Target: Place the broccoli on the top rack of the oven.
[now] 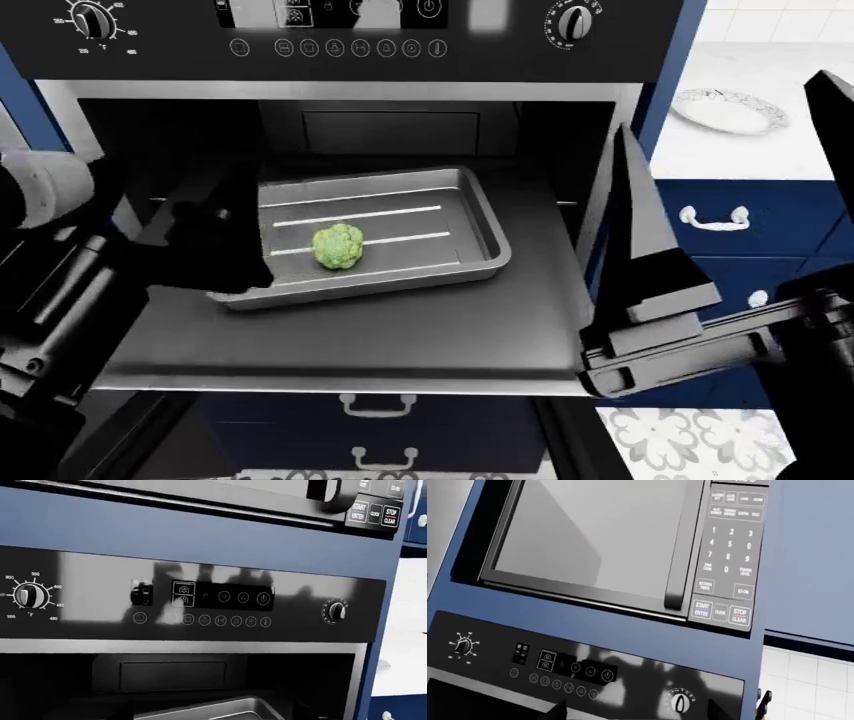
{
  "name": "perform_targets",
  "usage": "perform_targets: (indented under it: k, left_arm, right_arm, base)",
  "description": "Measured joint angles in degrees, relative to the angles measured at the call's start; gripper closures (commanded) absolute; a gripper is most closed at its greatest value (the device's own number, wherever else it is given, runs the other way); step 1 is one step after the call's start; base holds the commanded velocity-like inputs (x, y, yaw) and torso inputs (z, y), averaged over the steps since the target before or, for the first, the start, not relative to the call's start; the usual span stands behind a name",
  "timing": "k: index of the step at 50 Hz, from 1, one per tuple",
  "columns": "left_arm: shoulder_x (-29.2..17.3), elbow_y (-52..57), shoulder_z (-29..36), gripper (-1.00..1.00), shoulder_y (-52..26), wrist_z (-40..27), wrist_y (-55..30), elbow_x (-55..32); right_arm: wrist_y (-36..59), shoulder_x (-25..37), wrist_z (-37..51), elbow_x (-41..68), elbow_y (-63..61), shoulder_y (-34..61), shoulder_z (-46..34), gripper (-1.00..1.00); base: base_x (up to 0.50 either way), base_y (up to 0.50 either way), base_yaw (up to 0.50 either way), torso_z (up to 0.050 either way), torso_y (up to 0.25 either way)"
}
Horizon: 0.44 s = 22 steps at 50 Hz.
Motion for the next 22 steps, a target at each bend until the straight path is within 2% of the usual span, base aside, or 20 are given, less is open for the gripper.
perform_targets:
  k: [12, 22]
  left_arm:
    - [-4.8, 7.8, -13.4, -1.00, 5.3, 5.9, 3.4, -6.4]
    - [-4.4, 10.5, -26.6, -1.00, 5.0, 8.4, -0.1, -14.8]
  right_arm:
    - [-0.4, 2.9, 4.1, 6.8, -0.2, 5.5, 1.0, -1.00]
    - [-1.7, 6.0, 5.3, 9.1, -0.2, 9.2, -0.2, -1.00]
  base:
    - [0.00, 0.00, 0.00, 0.000, 0.000]
    - [0.00, 0.00, 0.00, 0.000, 0.000]
